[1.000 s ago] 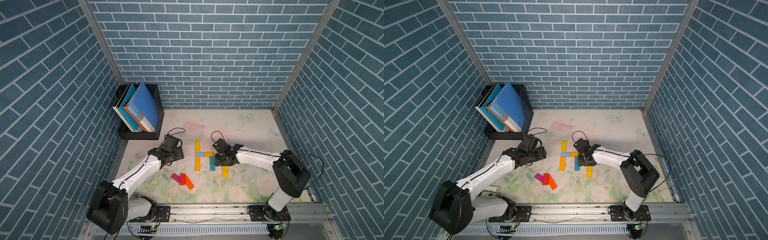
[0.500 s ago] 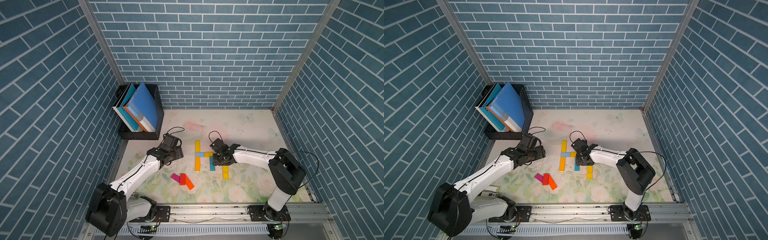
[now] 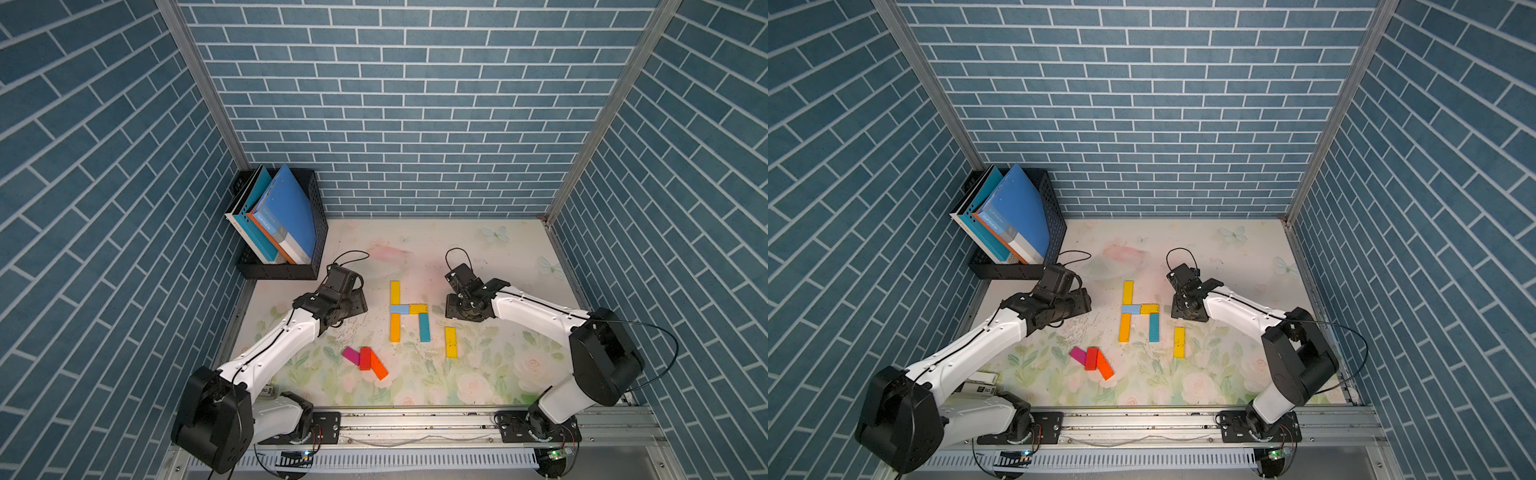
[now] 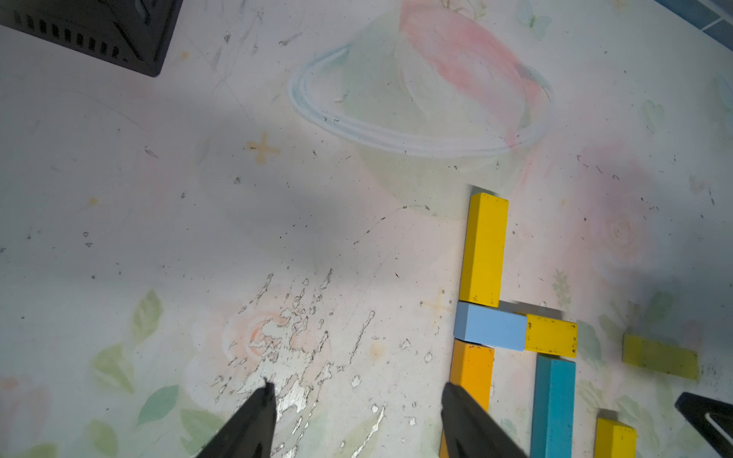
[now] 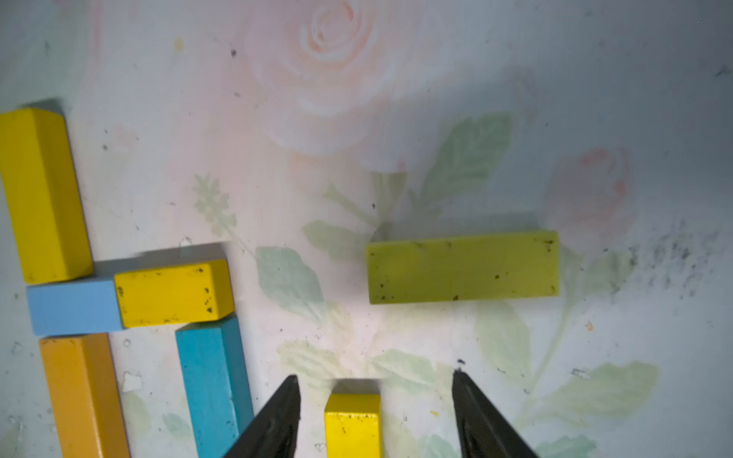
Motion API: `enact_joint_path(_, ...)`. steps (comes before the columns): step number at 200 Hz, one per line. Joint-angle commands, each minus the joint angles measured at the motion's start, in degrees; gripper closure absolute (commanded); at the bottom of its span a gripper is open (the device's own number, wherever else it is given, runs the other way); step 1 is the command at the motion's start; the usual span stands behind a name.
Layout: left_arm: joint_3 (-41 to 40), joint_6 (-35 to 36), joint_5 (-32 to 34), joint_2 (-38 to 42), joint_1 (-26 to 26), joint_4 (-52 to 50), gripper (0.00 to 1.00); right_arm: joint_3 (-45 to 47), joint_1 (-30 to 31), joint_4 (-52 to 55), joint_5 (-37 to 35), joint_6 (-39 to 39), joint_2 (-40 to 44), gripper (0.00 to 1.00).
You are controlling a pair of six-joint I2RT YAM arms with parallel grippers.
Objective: Assemble the letter h with building blocks
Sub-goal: Adjust the building block at the center of the board, then pick up the building block from the center of the board.
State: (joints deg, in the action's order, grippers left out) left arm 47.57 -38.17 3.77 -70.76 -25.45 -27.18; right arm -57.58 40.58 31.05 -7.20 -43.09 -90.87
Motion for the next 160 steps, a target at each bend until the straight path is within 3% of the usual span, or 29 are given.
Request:
enact_joint_path(1,1.21,0.79,-0.08,-0.03,0.44,-0.88,0.28,2.12,3.46,3.23,2.33,1.46,-0.21,0.37)
enact_joint_path(50,1.47,0.69,-0.51,-1.08,0.48,-0.16,0.28,9.38,7.60,0.92,4.91,-3.08,1.28,0.46)
enact_joint_path(83,2.17,0.66,-0.62,-1.50,0.41,-0.16,0.29,11.95,7.55,4.22,2.14,-4.37,2.30,0.72)
enact_joint_path(103,2.18,0.70,-0.78,-1.49,0.43,0.10,0.29,14.47,3.64,7.54,-0.02,-5.02,6.23,0.80)
enact_joint_path(132,1.55,0.25,-0.74,-2.08,0.45,0.50,0.29,17.37,-3.58,10.20,-1.89,-4.59,13.54,0.78)
enact_joint_path(160,-0.05,-0.85,-1.34,-2.05,0.48,1.31,0.29,17.42,-6.80,8.50,-1.02,-2.10,13.33,0.63)
